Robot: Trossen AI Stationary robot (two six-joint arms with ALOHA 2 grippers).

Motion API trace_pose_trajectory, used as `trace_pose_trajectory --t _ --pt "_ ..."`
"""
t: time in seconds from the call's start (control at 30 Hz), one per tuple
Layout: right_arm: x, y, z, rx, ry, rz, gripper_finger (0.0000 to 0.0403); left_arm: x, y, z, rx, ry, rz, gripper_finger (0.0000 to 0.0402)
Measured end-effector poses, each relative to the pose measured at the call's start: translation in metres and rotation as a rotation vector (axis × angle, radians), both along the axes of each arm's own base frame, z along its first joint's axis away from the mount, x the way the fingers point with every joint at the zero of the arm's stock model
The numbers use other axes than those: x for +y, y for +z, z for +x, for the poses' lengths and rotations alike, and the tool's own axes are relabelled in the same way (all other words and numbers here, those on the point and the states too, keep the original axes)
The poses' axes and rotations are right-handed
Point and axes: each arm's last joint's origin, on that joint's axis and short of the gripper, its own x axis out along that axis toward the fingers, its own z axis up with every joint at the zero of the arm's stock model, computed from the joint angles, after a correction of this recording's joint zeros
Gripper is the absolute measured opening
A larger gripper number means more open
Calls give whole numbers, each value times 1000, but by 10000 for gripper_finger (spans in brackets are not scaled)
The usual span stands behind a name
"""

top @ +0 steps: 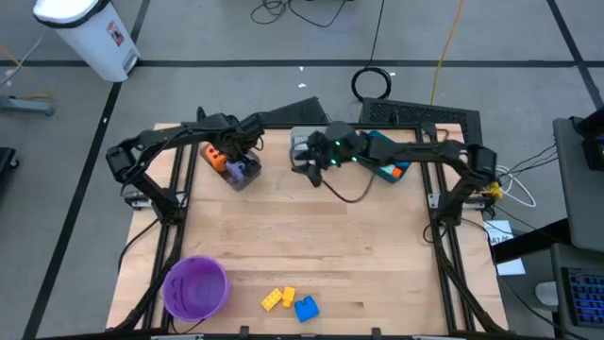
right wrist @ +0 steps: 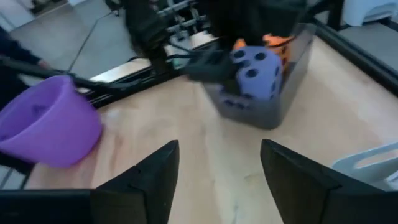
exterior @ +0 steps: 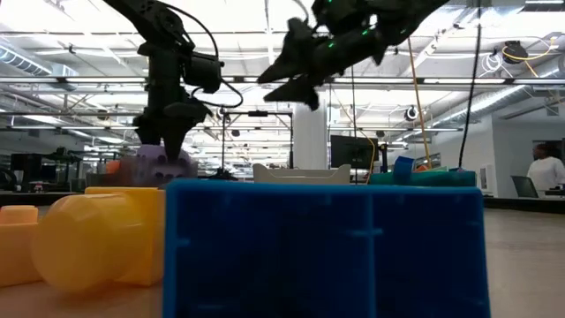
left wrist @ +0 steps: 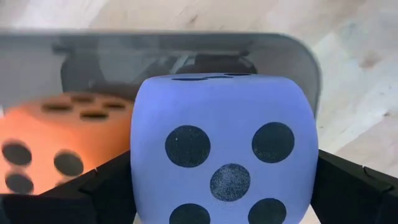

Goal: Pick & Place Toys
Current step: Put the purple dice into the black bin

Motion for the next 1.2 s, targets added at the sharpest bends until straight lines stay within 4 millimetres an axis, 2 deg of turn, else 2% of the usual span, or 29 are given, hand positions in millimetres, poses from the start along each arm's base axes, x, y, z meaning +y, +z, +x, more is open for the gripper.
trace_pose_trajectory --t 0.17,0.33,0.53,0.7,0.87,1.2 --pt "-19 -13 19 -12 -31 1 202 -4 1 11 -51 -137 44 368" --pt "-23 -31 33 -52 -32 -10 194 -10 1 22 -121 -232 64 373" --pt "-28 -64 49 -60 -57 63 179 -21 -2 34 -194 -316 59 378" --pt "-19 -83 61 -97 -31 63 164 -34 -10 41 -219 -364 49 372" --pt "-7 -93 70 -132 -6 56 152 -44 -10 47 -244 -400 59 386" --pt "0 -96 73 -125 -4 37 107 -55 -9 56 -294 -423 54 389"
